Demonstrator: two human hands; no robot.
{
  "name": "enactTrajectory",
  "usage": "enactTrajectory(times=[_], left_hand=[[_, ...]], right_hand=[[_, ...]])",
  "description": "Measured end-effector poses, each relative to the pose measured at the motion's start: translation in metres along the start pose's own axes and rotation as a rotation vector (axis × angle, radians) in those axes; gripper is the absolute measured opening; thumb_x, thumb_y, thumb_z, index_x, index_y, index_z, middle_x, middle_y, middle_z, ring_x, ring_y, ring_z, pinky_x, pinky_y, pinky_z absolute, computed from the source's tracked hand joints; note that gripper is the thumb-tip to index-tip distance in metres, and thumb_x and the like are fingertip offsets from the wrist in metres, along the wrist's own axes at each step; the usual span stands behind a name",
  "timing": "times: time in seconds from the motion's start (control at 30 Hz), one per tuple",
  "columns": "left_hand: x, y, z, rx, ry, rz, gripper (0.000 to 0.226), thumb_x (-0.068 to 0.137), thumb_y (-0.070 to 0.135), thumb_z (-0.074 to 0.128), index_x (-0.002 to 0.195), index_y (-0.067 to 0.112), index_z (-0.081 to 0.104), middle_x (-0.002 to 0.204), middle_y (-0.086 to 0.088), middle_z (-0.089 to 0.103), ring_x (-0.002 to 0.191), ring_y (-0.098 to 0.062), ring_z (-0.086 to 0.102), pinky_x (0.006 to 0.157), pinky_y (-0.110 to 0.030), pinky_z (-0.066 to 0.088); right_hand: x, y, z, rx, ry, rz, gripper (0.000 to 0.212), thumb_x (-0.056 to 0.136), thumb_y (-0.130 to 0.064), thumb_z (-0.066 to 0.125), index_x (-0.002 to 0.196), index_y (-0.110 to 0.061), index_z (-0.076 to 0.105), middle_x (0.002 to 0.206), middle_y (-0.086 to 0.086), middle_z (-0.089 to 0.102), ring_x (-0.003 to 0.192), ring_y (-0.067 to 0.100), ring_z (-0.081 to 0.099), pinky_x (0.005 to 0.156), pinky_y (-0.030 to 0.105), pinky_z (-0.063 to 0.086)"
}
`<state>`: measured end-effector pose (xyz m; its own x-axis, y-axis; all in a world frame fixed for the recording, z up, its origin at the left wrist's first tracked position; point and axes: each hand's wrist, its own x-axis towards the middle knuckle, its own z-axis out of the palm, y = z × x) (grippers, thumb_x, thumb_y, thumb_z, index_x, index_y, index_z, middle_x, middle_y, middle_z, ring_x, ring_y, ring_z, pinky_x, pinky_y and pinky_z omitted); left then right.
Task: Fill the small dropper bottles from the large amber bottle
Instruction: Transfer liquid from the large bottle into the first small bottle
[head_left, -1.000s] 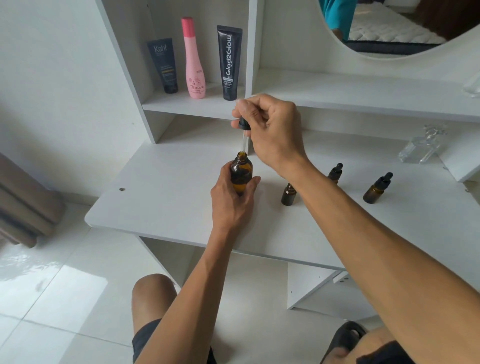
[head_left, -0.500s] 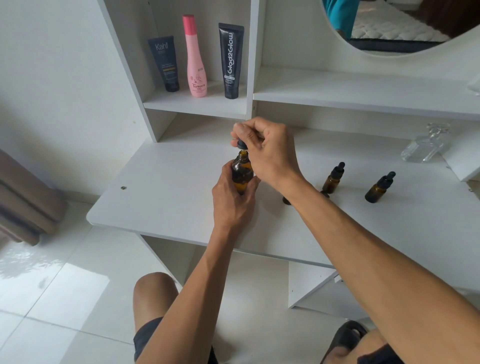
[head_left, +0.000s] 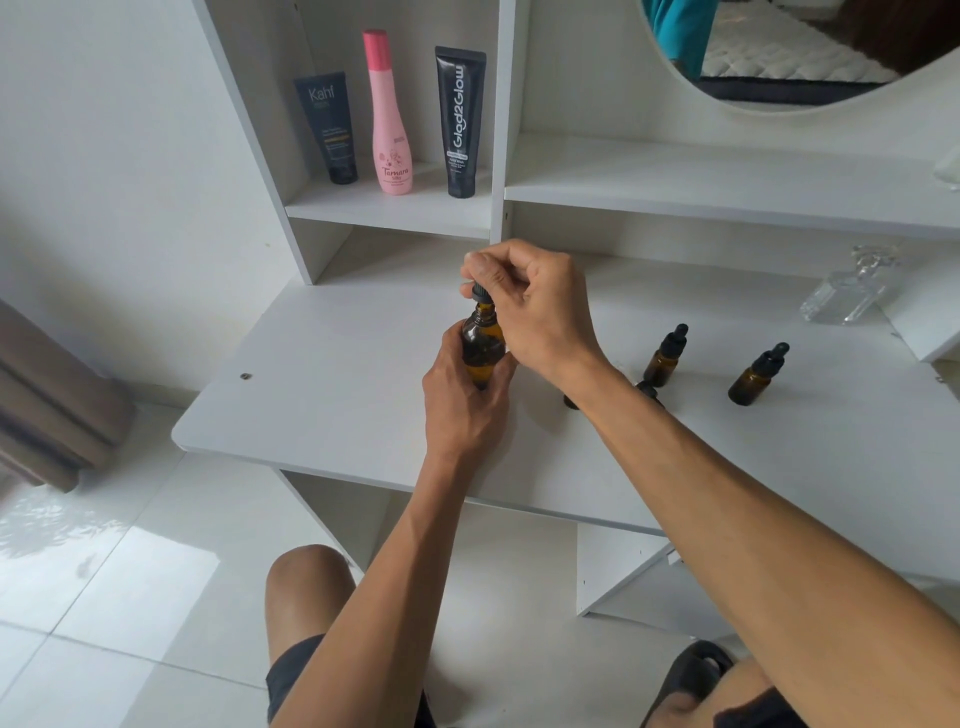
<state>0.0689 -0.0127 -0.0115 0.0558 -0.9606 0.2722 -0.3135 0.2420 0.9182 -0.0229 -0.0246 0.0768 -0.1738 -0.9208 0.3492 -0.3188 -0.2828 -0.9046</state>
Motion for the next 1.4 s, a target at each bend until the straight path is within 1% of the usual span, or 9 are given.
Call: enactTrajectory(times=[0.23,0.33,0.43,0.5,0.67,0.77,0.9,1.1,1.4], left_hand=[[0.000,0.000,0.000,0.014,0.012,-0.005,0.039,0.089,0.031,0.075,0.123,0.019,0.058,0.104,0.009,0.068,0.085,0.004,0.062,0.078,-0.012,0.048],[0.001,0.000,0.000,0.015,0.016,-0.008,0.040,0.089,0.034,0.074,0.123,0.021,0.058,0.105,0.008,0.069,0.092,-0.007,0.065,0.082,-0.019,0.051],[0.000,0.001,0.000,0.027,0.008,-0.012,0.039,0.090,0.032,0.073,0.123,0.019,0.058,0.104,0.007,0.068,0.089,-0.009,0.063,0.074,-0.007,0.045],[-0.001,0.002,0.000,0.030,0.011,-0.018,0.040,0.090,0.031,0.074,0.124,0.018,0.058,0.102,0.008,0.067,0.086,-0.008,0.060,0.070,0.000,0.039],[-0.001,0.002,0.000,0.034,0.014,-0.032,0.039,0.089,0.031,0.074,0.122,0.020,0.058,0.092,0.016,0.063,0.078,0.005,0.059,0.069,0.000,0.037],[0.000,0.001,0.000,0.046,0.012,-0.029,0.039,0.089,0.031,0.074,0.123,0.020,0.057,0.094,0.012,0.064,0.078,0.007,0.056,0.068,0.002,0.036],[0.000,0.002,0.001,0.058,0.013,-0.032,0.040,0.090,0.030,0.074,0.124,0.017,0.057,0.093,0.014,0.061,0.079,0.021,0.054,0.068,0.002,0.036],[-0.001,0.001,0.000,0.059,0.017,-0.028,0.040,0.090,0.030,0.073,0.125,0.018,0.057,0.090,0.020,0.059,0.080,0.021,0.054,0.066,0.002,0.036],[-0.002,0.002,0.000,0.089,0.024,-0.016,0.043,0.091,0.032,0.073,0.127,0.017,0.056,0.095,0.012,0.060,0.081,0.023,0.053,0.067,0.004,0.035]], right_hand=[[0.005,-0.008,-0.005,0.042,0.034,-0.018,0.020,0.096,-0.023,0.067,0.095,-0.003,0.072,0.086,0.012,0.075,0.077,0.014,0.076,0.071,0.027,0.061],[0.007,-0.012,-0.008,0.067,0.043,-0.023,0.017,0.095,-0.022,0.068,0.095,-0.006,0.072,0.085,0.012,0.075,0.075,0.014,0.076,0.072,0.034,0.063],[0.010,-0.016,-0.012,0.085,0.059,-0.038,0.015,0.094,-0.022,0.069,0.095,-0.006,0.072,0.084,0.010,0.075,0.074,0.015,0.076,0.072,0.037,0.063],[0.011,-0.020,-0.015,0.105,0.078,-0.043,0.016,0.094,-0.021,0.070,0.095,-0.005,0.071,0.084,0.012,0.075,0.074,0.017,0.076,0.071,0.035,0.064],[0.015,-0.031,-0.023,0.160,0.135,-0.065,0.018,0.094,-0.020,0.069,0.093,-0.002,0.071,0.083,0.019,0.074,0.074,0.022,0.076,0.067,0.030,0.062],[0.017,-0.039,-0.030,0.190,0.166,-0.080,0.019,0.095,-0.020,0.068,0.094,-0.002,0.071,0.083,0.016,0.074,0.074,0.021,0.076,0.067,0.031,0.062],[0.016,-0.050,-0.041,0.242,0.213,-0.085,0.018,0.095,-0.018,0.067,0.096,0.000,0.070,0.085,0.015,0.075,0.077,0.025,0.076,0.065,0.029,0.062],[0.011,-0.055,-0.062,0.223,0.262,-0.088,0.016,0.095,-0.021,0.067,0.092,-0.007,0.070,0.085,0.008,0.075,0.075,0.022,0.076,0.066,0.032,0.063],[-0.009,-0.030,-0.101,0.160,0.332,-0.036,0.016,0.096,-0.022,0.067,0.091,-0.007,0.071,0.085,0.009,0.074,0.072,0.020,0.076,0.064,0.028,0.061]])
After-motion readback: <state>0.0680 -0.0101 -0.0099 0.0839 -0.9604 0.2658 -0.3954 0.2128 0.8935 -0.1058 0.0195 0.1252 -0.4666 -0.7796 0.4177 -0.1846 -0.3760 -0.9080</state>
